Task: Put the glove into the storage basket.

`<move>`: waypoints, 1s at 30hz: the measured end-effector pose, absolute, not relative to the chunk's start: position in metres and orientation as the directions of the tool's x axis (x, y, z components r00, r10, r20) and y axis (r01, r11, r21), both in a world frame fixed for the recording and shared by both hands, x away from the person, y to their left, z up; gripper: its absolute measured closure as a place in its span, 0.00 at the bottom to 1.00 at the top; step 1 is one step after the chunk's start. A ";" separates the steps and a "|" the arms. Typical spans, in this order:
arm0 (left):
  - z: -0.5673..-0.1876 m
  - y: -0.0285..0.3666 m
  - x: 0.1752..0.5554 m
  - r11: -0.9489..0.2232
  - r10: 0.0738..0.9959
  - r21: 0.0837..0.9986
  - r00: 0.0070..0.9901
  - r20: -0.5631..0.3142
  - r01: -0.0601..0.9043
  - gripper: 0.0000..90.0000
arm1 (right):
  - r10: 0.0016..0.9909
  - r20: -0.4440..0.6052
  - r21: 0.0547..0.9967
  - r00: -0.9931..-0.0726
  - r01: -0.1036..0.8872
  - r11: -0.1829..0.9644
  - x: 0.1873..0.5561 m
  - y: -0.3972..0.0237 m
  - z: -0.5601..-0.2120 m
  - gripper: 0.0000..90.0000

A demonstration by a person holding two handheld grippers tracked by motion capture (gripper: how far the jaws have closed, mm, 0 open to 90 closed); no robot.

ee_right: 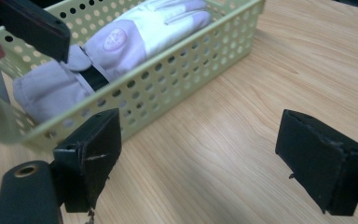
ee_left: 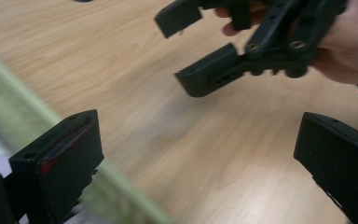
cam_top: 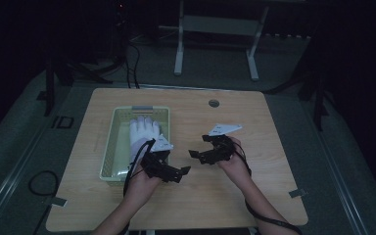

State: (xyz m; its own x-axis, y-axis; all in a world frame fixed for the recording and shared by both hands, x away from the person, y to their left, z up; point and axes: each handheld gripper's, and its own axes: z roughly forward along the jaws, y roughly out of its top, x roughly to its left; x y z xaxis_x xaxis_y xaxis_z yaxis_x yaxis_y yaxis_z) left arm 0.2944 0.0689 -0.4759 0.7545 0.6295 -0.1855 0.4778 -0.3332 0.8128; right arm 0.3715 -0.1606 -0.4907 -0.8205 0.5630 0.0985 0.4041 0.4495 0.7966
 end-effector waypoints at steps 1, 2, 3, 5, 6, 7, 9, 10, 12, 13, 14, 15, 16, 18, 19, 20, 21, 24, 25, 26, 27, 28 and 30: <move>-0.476 0.069 0.294 -0.333 0.629 0.813 0.755 -0.186 0.478 0.02 | 0.563 0.099 0.797 -0.821 0.404 0.450 0.372 -0.161 -0.491 0.16; -0.476 0.065 0.293 -0.333 0.617 0.816 0.763 -0.190 0.473 0.02 | 0.565 0.097 0.800 -0.820 0.401 0.445 0.370 -0.169 -0.491 0.16; -0.475 0.062 0.292 -0.341 0.608 0.816 0.772 -0.188 0.467 0.02 | 0.565 0.097 0.800 -0.820 0.401 0.445 0.370 -0.169 -0.491 0.16; -0.475 0.055 0.290 -0.344 0.587 0.822 0.788 -0.189 0.453 0.02 | 0.575 0.098 0.805 -0.812 0.404 0.434 0.368 -0.181 -0.492 0.16; -0.476 0.049 0.289 -0.357 0.571 0.820 0.799 -0.187 0.447 0.02 | 0.578 0.096 0.807 -0.811 0.403 0.431 0.367 -0.185 -0.493 0.16; -0.476 0.049 0.289 -0.357 0.571 0.820 0.799 -0.187 0.447 0.02 | 0.578 0.096 0.807 -0.811 0.403 0.431 0.367 -0.185 -0.493 0.16; -0.478 0.041 0.287 -0.361 0.554 0.823 0.811 -0.189 0.439 0.02 | 0.581 0.088 0.807 -0.809 0.400 0.435 0.363 -0.196 -0.496 0.16; -0.479 0.039 0.287 -0.363 0.550 0.822 0.813 -0.191 0.439 0.02 | 0.581 0.088 0.807 -0.809 0.400 0.435 0.363 -0.196 -0.496 0.16; -0.485 0.027 0.285 -0.386 0.527 0.814 0.828 -0.193 0.435 0.02 | 0.584 0.083 0.808 -0.807 0.398 0.435 0.360 -0.206 -0.500 0.16; -0.485 0.027 0.285 -0.386 0.527 0.814 0.828 -0.193 0.435 0.02 | 0.583 0.083 0.810 -0.808 0.396 0.433 0.359 -0.209 -0.502 0.16; -0.487 0.024 0.285 -0.395 0.517 0.811 0.834 -0.192 0.432 0.02 | 0.583 0.083 0.810 -0.808 0.396 0.433 0.359 -0.209 -0.502 0.16; -0.490 0.020 0.285 -0.403 0.510 0.806 0.838 -0.196 0.434 0.02 | 0.588 0.096 0.809 -0.803 0.407 0.424 0.358 -0.216 -0.506 0.16; -0.491 0.018 0.285 -0.409 0.506 0.803 0.840 -0.196 0.434 0.02 | 0.590 0.095 0.810 -0.802 0.407 0.423 0.357 -0.217 -0.506 0.16; -0.495 0.013 0.285 -0.403 0.494 0.807 0.845 -0.206 0.432 0.02 | 0.593 0.086 0.809 -0.801 0.404 0.428 0.355 -0.221 -0.509 0.16; -0.497 0.010 0.285 -0.407 0.491 0.805 0.847 -0.206 0.432 0.02 | 0.593 0.086 0.809 -0.801 0.404 0.428 0.355 -0.221 -0.509 0.16; -0.499 0.007 0.284 -0.410 0.483 0.807 0.851 -0.204 0.426 0.02 | 0.589 0.083 0.812 -0.804 0.397 0.427 0.352 -0.225 -0.512 0.16; -0.501 0.005 0.283 -0.415 0.482 0.805 0.853 -0.202 0.425 0.02 | 0.589 0.079 0.811 -0.805 0.395 0.432 0.352 -0.227 -0.513 0.16; -0.513 -0.006 0.279 -0.439 0.462 0.795 0.864 -0.201 0.420 0.01 | 0.589 0.071 0.809 -0.805 0.392 0.438 0.348 -0.232 -0.519 0.16; -0.513 -0.006 0.279 -0.439 0.462 0.795 0.864 -0.201 0.420 0.02 | 0.590 0.073 0.805 -0.804 0.397 0.440 0.348 -0.234 -0.521 0.16; -0.517 -0.008 0.278 -0.446 0.455 0.793 0.868 -0.199 0.416 0.02 | 0.590 0.073 0.805 -0.804 0.397 0.440 0.348 -0.234 -0.521 0.16; -0.520 -0.011 0.277 -0.452 0.452 0.790 0.870 -0.198 0.414 0.02 | 0.593 0.072 0.802 -0.802 0.400 0.444 0.347 -0.236 -0.524 0.16; -0.526 -0.015 0.276 -0.460 0.441 0.787 0.875 -0.198 0.410 0.02 | 0.599 0.064 0.805 -0.798 0.396 0.442 0.345 -0.239 -0.528 0.16; -0.526 -0.015 0.276 -0.460 0.441 0.787 0.875 -0.198 0.410 0.02 | 0.602 0.066 0.806 -0.795 0.398 0.437 0.344 -0.240 -0.529 0.16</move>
State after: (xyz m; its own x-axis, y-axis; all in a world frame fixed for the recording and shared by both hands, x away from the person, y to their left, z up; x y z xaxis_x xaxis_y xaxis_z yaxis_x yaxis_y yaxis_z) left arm 0.2762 -0.0145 -0.5256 0.8754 0.4408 -0.1983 0.4102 -0.4603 0.7873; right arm 0.3437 -0.2396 -0.5291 -0.7954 0.6025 0.0662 0.3983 0.4372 0.8064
